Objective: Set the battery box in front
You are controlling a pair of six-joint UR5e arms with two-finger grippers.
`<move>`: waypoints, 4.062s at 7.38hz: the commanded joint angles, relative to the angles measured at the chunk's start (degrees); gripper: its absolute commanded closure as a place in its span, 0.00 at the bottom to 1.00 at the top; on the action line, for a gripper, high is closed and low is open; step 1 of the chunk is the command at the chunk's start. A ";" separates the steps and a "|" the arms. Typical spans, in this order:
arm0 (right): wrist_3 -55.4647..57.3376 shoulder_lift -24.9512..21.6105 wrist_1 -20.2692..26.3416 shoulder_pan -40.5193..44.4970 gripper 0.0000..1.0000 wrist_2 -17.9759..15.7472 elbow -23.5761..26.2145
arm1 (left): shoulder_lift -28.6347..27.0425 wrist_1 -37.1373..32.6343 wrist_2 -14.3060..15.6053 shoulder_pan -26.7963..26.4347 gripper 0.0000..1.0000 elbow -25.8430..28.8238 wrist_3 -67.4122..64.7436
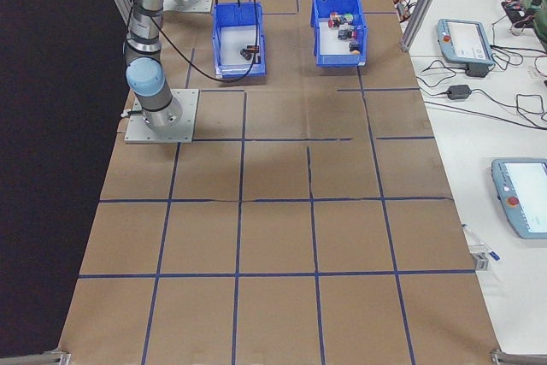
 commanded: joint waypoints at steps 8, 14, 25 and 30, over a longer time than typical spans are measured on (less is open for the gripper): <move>-2.51 12.68 -12.72 2.58 0.02 -3.50 -0.47 | -4.09 6.57 -4.42 -6.56 0.02 -4.95 -12.45; -3.30 11.46 -11.84 2.93 0.92 -5.17 -2.57 | -6.83 20.54 -4.41 -8.14 0.63 -10.75 -14.46; -42.01 -13.91 -10.08 -33.50 0.93 -5.35 23.30 | -4.79 10.63 -2.66 18.45 1.00 0.20 17.22; -48.30 -33.17 -11.31 -41.54 0.93 -5.00 43.27 | -31.05 8.34 0.07 18.58 0.99 31.30 19.55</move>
